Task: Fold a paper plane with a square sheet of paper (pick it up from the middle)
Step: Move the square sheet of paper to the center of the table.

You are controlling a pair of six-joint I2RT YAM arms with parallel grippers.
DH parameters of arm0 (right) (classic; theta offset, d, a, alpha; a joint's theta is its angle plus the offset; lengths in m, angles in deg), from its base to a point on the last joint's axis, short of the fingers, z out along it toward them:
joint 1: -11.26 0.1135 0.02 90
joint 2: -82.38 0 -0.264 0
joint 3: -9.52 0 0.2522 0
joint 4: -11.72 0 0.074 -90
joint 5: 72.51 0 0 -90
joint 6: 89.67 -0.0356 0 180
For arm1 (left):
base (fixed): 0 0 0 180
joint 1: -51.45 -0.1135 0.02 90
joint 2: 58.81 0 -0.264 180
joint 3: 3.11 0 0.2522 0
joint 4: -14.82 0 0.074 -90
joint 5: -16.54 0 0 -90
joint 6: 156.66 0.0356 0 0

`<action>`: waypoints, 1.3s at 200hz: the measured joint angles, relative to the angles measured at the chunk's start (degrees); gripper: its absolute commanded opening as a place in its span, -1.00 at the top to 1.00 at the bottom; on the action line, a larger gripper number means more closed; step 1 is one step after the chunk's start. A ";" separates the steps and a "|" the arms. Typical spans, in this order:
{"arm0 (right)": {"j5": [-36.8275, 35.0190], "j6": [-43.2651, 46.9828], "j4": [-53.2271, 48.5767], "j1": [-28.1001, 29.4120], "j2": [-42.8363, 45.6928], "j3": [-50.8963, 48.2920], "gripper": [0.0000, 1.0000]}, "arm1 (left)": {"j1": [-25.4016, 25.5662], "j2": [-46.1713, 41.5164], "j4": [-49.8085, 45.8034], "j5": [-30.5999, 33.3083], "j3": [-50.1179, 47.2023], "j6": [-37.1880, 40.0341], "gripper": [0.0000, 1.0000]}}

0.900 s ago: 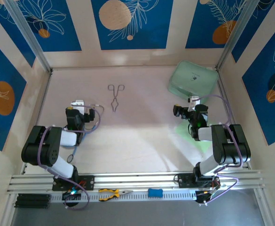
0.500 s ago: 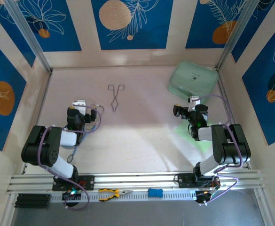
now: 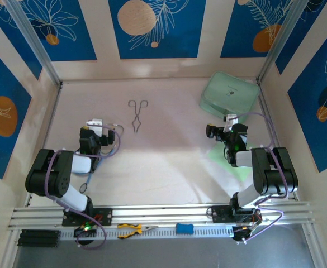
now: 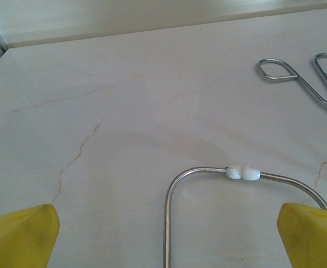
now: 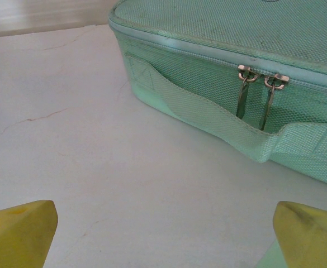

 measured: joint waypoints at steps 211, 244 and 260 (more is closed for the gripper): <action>4.37 -0.11 -0.94 -2.27 0.09 0.02 -0.98 | 0.00 -1.46 1.05 1.11 -1.27 -0.20 -0.99; 5.18 -0.22 -6.86 -2.10 2.82 2.08 -0.98 | 0.00 -8.17 -1.05 1.79 -2.05 -0.22 -1.00; 4.57 -1.64 -16.57 -1.92 8.04 5.46 -0.98 | 0.00 -12.50 -3.96 1.79 -2.03 -0.44 -0.99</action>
